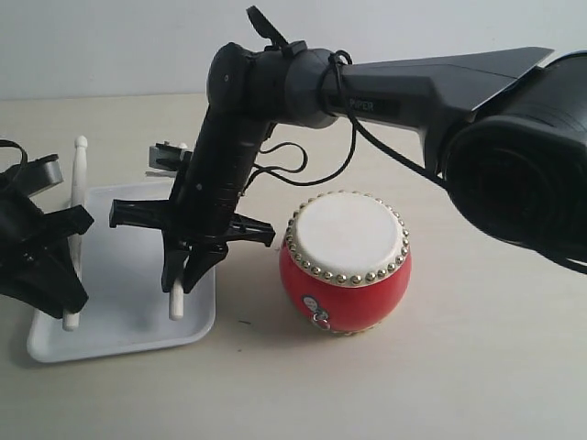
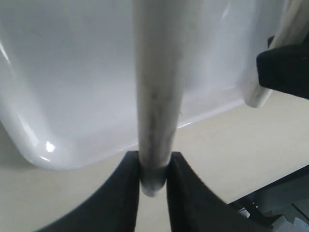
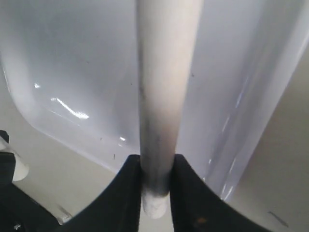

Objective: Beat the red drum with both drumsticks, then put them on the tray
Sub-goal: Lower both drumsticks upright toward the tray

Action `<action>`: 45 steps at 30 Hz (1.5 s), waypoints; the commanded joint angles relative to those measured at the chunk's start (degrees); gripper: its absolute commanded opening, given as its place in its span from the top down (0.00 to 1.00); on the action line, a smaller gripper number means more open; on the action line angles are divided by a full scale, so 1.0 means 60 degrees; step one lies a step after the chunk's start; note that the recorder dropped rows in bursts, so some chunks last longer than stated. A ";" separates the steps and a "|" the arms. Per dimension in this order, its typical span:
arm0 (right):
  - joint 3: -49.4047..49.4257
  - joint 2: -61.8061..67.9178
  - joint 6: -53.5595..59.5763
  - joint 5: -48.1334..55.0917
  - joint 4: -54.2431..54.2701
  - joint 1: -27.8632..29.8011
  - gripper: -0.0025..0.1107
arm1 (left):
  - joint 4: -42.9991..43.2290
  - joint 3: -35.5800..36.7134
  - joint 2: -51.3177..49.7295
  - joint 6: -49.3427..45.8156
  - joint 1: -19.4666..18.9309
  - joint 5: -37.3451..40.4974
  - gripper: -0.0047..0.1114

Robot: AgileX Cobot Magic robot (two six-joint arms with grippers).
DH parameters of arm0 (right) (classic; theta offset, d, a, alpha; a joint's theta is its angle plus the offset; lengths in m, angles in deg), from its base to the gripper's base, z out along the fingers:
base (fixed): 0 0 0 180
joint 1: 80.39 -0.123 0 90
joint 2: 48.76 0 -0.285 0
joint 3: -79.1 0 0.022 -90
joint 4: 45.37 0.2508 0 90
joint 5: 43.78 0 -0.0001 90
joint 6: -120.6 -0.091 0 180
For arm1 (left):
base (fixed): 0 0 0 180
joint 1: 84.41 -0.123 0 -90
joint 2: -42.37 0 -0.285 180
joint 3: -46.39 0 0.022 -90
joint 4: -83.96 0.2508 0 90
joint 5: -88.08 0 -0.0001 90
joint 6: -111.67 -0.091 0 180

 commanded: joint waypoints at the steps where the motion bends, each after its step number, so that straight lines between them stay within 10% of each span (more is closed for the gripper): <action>1: -0.0074 -0.0005 0.0021 0.0003 0.0004 -0.0015 0.98 | -0.0021 -0.0083 -0.0013 0.0007 -0.0017 -0.0079 0.96; 45: -0.0074 0.0242 -0.0053 0.0003 0.0195 -0.0015 0.98 | -0.0062 -0.0380 -0.0943 -0.0238 -0.0017 0.0329 0.96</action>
